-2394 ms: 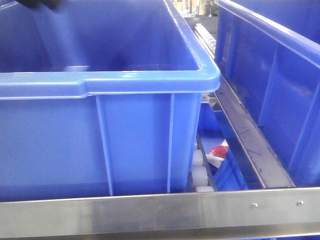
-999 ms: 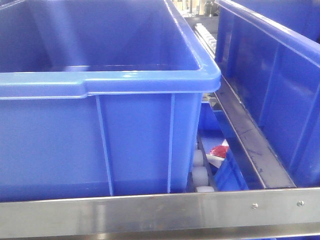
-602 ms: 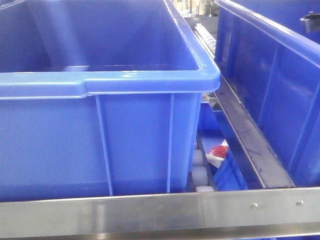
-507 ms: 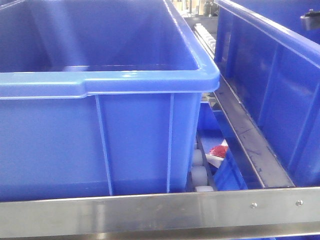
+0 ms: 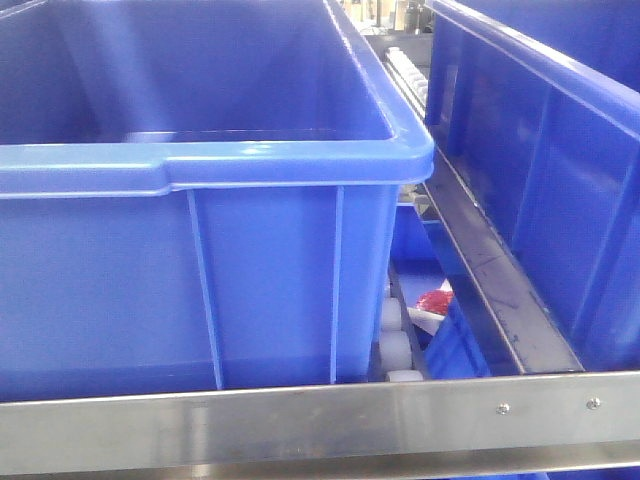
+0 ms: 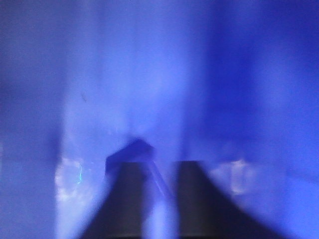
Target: Pick and sort blue part to right shelf
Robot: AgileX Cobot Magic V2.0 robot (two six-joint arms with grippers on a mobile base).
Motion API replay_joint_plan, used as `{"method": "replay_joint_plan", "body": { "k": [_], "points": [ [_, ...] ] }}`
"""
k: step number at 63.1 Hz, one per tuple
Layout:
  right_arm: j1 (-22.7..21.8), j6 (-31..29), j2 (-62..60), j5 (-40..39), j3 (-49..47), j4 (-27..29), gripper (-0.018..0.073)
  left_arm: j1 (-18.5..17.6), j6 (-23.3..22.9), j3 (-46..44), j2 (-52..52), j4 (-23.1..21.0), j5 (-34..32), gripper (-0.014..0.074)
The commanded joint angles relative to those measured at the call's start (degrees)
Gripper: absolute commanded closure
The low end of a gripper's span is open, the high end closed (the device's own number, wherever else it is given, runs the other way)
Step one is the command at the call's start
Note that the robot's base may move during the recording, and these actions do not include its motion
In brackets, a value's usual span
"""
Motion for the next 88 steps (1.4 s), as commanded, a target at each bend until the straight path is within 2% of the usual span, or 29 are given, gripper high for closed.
{"method": "replay_joint_plan", "body": {
  "k": [1,13,22,36,47,58,88],
  "points": [
    [-0.4,-0.6,-7.6,-3.3,1.2,0.2,0.0498,-0.2,-6.8,0.7,-2.9,6.6,-3.4,0.0473],
    [-0.3,-0.6,-23.1,-9.2,13.8,4.4,0.0501,-0.2,-7.3,5.5,-8.0,6.1,-3.6,0.0473],
    [-0.3,-0.6,-35.8,-13.7,24.7,5.1,0.0501,-0.2,-7.3,6.1,-8.2,5.3,-4.0,0.0473],
    [-0.3,-0.6,-55.8,-14.3,36.6,5.2,0.0501,-0.2,-7.3,6.1,-8.2,6.0,-5.2,0.0473],
    [-0.3,-0.6,-68.0,-14.5,40.5,5.3,0.0501,-0.2,-7.3,6.4,-8.2,7.0,-4.8,0.0473],
    [-0.3,-0.6,-73.8,-15.4,40.8,5.4,0.0501,-0.2,-7.3,6.4,-8.2,7.0,-4.8,0.0473],
    [-0.3,-0.6,-73.9,-15.0,40.8,5.4,0.0501,-0.2,-7.3,6.4,-8.2,7.0,-4.8,0.0473]
  ]
}}
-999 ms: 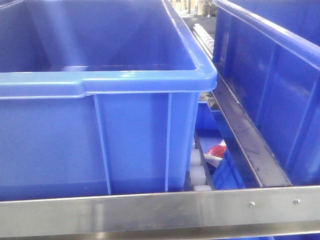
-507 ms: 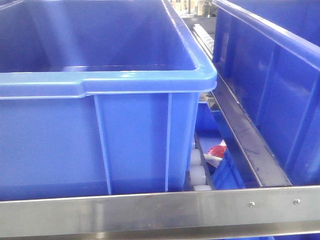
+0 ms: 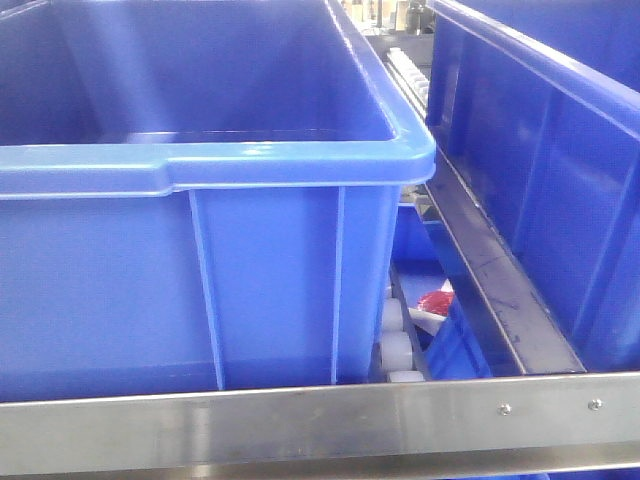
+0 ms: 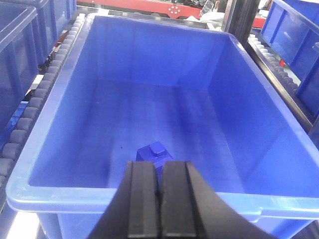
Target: Pick and sort blue part to right shelf
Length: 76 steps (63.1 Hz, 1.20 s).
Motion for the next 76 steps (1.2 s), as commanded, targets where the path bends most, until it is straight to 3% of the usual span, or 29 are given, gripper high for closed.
{"method": "replay_joint_plan", "body": {
  "k": [1,5,16,21,34,42,50,53,76],
  "points": [
    [-0.3,-0.4,0.8,-5.1,-1.4,-0.1,0.0501,-0.2,-0.6,-1.3,0.9,0.9,-4.8,0.0473],
    [-0.3,-0.4,0.8,-5.1,-1.4,-0.1,0.0501,-0.2,-0.6,-1.3,0.9,0.0,-4.8,0.0473],
    [-0.3,-0.4,0.8,-5.0,-1.4,-0.1,0.0501,2.9,-0.3,1.7,0.1,-9.6,-6.5,0.0473],
    [-0.3,-0.4,0.8,-5.0,-1.4,-0.1,0.0501,7.7,1.4,5.9,-1.6,-14.8,-10.9,0.0473],
    [-0.3,-0.4,0.8,-5.0,-1.4,-0.1,0.0501,19.2,3.3,20.8,-7.1,-22.5,-28.6,0.0473],
    [-0.3,-0.4,0.8,-5.0,-1.4,-0.1,0.0501,22.8,3.3,28.7,-7.0,-23.2,-37.8,0.0473],
    [-0.3,-0.4,0.8,-5.0,-1.4,-0.1,0.0501,23.2,3.3,34.5,-7.0,-23.2,-46.0,0.0473],
    [-0.3,-0.4,0.8,-5.0,-1.4,-0.1,0.0501,23.2,3.3,34.1,-7.0,-23.2,-43.2,0.0473],
    [-0.3,-0.4,0.8,-5.0,-1.4,-0.1,0.0501,23.1,3.3,34.3,-7.0,-23.2,-44.1,0.0473]
  ]
}}
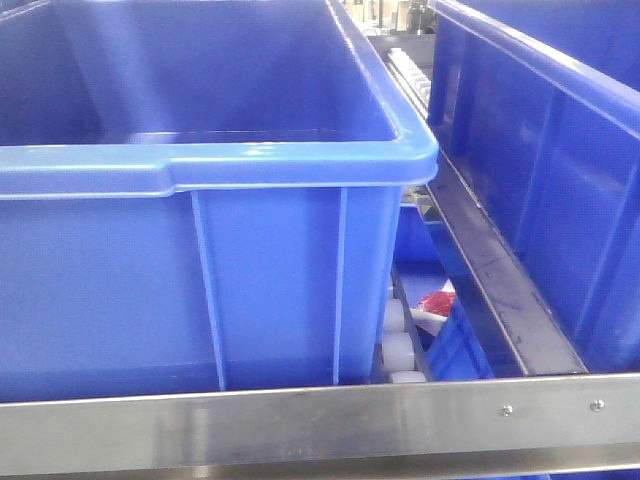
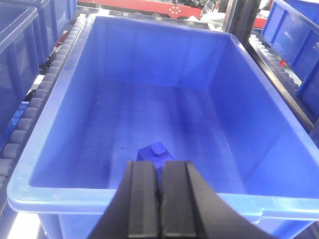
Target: Pick and sort blue part to right shelf
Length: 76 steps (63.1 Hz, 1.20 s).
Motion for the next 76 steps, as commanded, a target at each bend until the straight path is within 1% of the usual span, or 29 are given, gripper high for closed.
{"method": "replay_joint_plan", "body": {
  "k": [1,34,38,53,58,59,62,76],
  "points": [
    [-0.3,-0.4,0.8,-5.0,-1.4,-0.1,0.0501,0.0,0.0,1.3,-1.3,-0.5,-5.6,0.0473],
    [-0.3,-0.4,0.8,-5.6,-0.2,-0.1,0.0501,0.0,0.0,1.3,-1.3,-0.5,-5.6,0.0473],
    [-0.3,-0.2,0.8,-8.2,2.1,1.1,0.0501,0.0,0.0,1.3,-1.3,-0.5,-5.6,0.0473],
    [-0.3,0.0,-1.8,-30.5,21.3,8.8,0.0501,0.0,0.0,1.3,-1.3,-0.5,-5.6,0.0473],
    [-0.3,0.0,-4.9,-35.0,26.5,10.4,0.0501,0.0,0.0,1.3,-1.3,-0.5,-5.6,0.0473],
    [-0.3,0.0,-5.6,-35.2,26.8,10.6,0.0501,0.0,0.0,1.3,-1.3,-0.5,-5.6,0.0473],
    [-0.4,0.0,-6.4,-32.4,26.4,10.6,0.0501,0.0,0.0,1.3,-1.3,-0.5,-5.6,0.0473],
    [-0.4,0.0,-6.3,-32.1,26.4,10.5,0.0501,0.0,0.0,1.3,-1.1,-0.5,-5.6,0.0473]
  ]
}}
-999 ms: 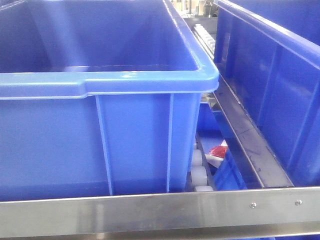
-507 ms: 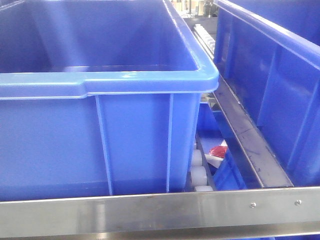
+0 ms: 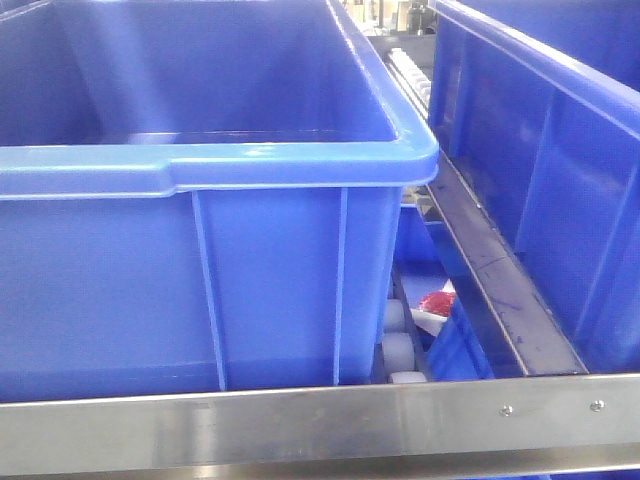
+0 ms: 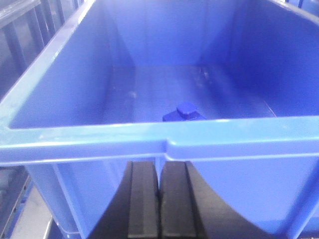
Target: Pick and sort blue part to right shelf
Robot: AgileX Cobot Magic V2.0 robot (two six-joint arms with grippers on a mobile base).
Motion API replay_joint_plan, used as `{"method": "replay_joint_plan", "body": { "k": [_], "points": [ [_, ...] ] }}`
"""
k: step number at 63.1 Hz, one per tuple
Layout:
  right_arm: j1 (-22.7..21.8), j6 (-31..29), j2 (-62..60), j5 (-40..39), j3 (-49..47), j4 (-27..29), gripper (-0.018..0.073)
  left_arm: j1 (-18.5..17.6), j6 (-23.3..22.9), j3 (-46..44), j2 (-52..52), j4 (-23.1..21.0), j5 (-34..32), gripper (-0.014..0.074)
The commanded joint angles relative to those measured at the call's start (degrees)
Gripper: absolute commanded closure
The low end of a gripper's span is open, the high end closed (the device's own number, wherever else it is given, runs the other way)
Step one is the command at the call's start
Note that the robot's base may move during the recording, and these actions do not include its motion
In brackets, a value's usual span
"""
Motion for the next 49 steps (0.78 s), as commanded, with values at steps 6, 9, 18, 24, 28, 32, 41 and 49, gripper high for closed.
{"method": "replay_joint_plan", "body": {
  "k": [6,9,18,24,28,32,41,49],
  "points": [
    [-0.4,-0.1,-1.3,-5.7,-1.2,0.4,0.0501,0.0,0.0,1.3,-1.1,-0.4,-5.5,0.0473],
    [-0.4,-0.1,-1.3,-5.7,-1.2,0.4,0.0501,0.0,0.0,1.3,-1.1,-0.4,-5.5,0.0473],
    [-0.4,-0.1,-1.3,-5.7,-1.2,0.4,0.0501,0.0,0.0,1.3,-1.1,-0.4,-5.5,0.0473],
    [-0.4,-0.1,-1.3,-5.7,-1.2,0.4,0.0501,0.0,0.0,1.3,-1.1,-0.4,-5.5,0.0473],
    [-0.4,-0.1,-1.3,-5.7,-1.2,0.4,0.0501,0.0,0.0,1.3,-1.1,-0.4,-5.5,0.0473],
    [-0.4,-0.1,-1.3,-5.7,-1.2,0.4,0.0501,0.0,0.0,1.3,-1.1,-0.4,-5.5,0.0473],
    [-0.4,-0.1,-1.3,-5.7,-1.2,0.4,0.0501,0.0,0.0,1.3,-1.1,-0.4,-5.5,0.0473],
    [-0.4,-0.1,-1.3,-5.7,-1.2,0.4,0.0501,0.0,0.0,1.3,-1.1,-0.4,-5.5,0.0473]
  ]
}}
